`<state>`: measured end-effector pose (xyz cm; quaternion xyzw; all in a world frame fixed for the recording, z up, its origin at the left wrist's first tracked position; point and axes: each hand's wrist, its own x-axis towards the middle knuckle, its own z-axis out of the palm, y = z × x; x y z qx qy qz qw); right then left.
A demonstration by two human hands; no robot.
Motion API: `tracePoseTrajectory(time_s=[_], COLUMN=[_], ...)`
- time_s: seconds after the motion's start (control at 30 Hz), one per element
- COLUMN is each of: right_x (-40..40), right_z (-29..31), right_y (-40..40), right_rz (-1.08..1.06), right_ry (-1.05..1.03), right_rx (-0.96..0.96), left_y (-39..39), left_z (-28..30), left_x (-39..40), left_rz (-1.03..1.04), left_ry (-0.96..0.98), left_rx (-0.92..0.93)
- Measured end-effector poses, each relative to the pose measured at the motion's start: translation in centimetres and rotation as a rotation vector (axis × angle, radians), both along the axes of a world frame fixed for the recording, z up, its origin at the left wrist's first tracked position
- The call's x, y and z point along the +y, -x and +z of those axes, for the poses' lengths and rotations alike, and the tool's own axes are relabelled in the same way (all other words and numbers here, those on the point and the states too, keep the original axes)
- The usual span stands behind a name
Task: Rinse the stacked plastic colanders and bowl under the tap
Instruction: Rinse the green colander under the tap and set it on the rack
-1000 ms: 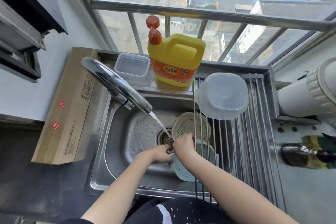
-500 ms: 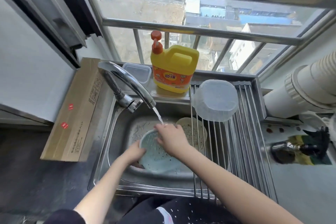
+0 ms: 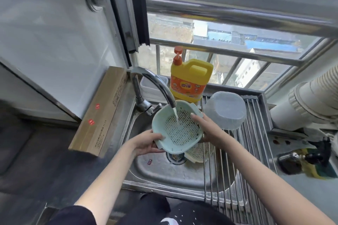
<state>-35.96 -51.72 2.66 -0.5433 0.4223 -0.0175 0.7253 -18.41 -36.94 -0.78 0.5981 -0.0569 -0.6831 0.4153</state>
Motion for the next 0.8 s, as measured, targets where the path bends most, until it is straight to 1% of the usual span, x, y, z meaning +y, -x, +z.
tracePoseTrajectory(time_s=[0.07, 0.2, 0.3, 0.43, 0.6, 0.67, 0.8], right_x=[0.0, -0.1, 0.6, 1.8, 2.8, 3.1, 2.6], right_z=[0.0, -0.6, -0.9, -1.6, -2.2, -2.7, -2.7], right_y=[-0.7, -2.4, -3.9, -5.3, -5.6, -5.8, -6.8], right_rz=[-0.011, -0.021, 0.022, 0.068, 0.075, 0.078, 0.076], right_ry=[-0.042, -0.023, 0.024, -0.022, -0.005, 0.099, 0.483], right_rx=[0.04, 0.182, 0.247, 0.244, 0.226, 0.209, 0.194], left_y=[-0.3, -1.8, -3.2, -4.2, -5.0, -5.3, -5.4], left_z=[0.6, 2.1, 3.1, 3.9, 4.4, 4.8, 5.8], left_x=[0.1, 0.9, 2.1, 3.4, 3.7, 3.8, 3.9], left_rz=[-0.009, -0.033, 0.032, 0.034, -0.01, -0.038, -0.172], left_ry=[-0.016, -0.038, -0.009, -0.037, -0.031, -0.021, -0.012], left_rx=[-0.038, -0.074, -0.07, -0.131, -0.319, -0.376, -0.424])
